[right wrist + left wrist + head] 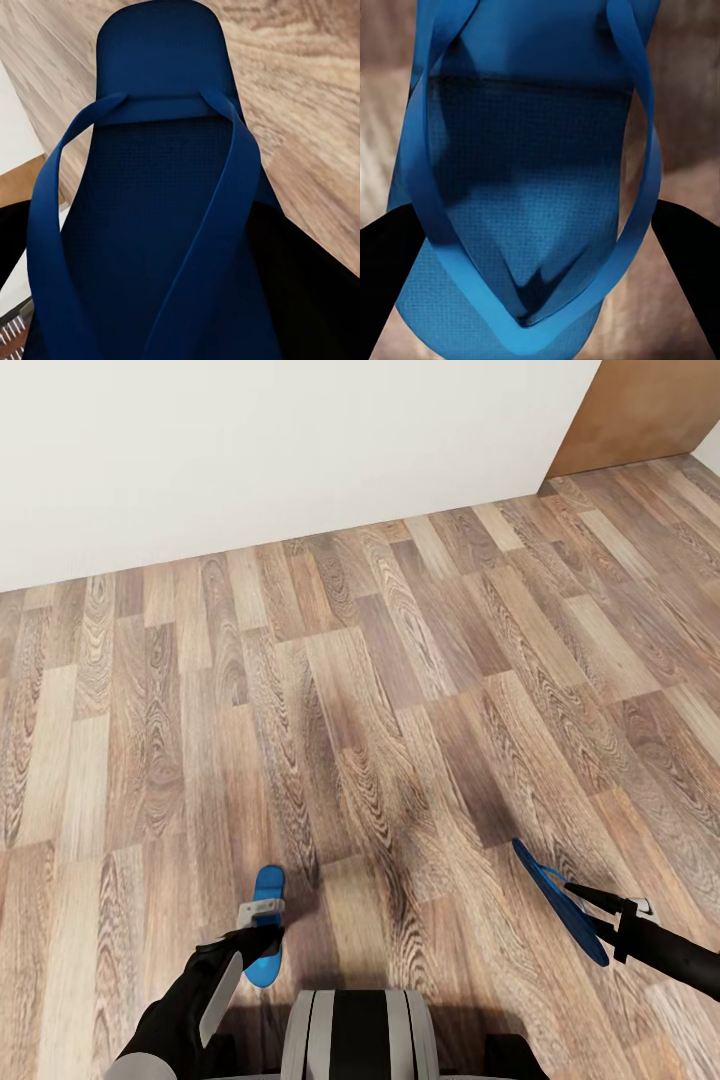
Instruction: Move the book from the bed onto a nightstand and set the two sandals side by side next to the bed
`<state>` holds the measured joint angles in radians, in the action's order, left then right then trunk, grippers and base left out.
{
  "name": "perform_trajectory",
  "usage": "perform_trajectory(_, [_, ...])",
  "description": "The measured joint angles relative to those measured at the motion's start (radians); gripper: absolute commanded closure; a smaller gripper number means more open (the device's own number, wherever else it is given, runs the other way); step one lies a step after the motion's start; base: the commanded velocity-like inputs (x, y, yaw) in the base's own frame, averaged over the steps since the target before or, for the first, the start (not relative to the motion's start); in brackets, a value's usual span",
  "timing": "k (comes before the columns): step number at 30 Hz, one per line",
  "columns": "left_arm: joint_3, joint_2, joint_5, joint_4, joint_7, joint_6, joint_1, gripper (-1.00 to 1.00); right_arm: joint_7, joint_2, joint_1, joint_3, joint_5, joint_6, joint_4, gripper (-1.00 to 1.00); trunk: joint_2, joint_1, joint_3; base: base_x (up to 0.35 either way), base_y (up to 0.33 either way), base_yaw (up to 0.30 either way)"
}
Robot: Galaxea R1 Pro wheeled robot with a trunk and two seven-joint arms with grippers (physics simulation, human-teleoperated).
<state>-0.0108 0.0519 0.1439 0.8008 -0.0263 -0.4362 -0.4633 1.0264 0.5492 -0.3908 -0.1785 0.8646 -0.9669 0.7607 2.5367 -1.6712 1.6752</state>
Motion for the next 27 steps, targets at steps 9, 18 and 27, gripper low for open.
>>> perform_trajectory(9, [0.0, 0.0, -0.003, 0.0, -0.001, 0.0, 0.0, 1.0, 0.0, 0.0, 0.0, 0.0, 0.0, 0.0, 0.0, 1.0, -0.001, 0.002, -0.015, 0.0, 0.0, 0.0])
perform_trajectory(18, [0.0, 0.0, -0.003, 0.0, -0.002, 0.0, 0.0, 1.0, 0.0, 0.0, 0.0, 0.0, 0.002, -0.001, -0.001, 1.0, -0.002, 0.005, -0.039, 0.0, 0.0, 0.0])
perform_trajectory(27, [0.0, 0.0, -0.003, 0.0, -0.002, 0.0, 0.0, 1.0, 0.0, 0.0, 0.0, 0.0, 0.002, -0.001, 0.0, 1.0, -0.003, 0.006, -0.05, 0.0, 0.0, 0.0])
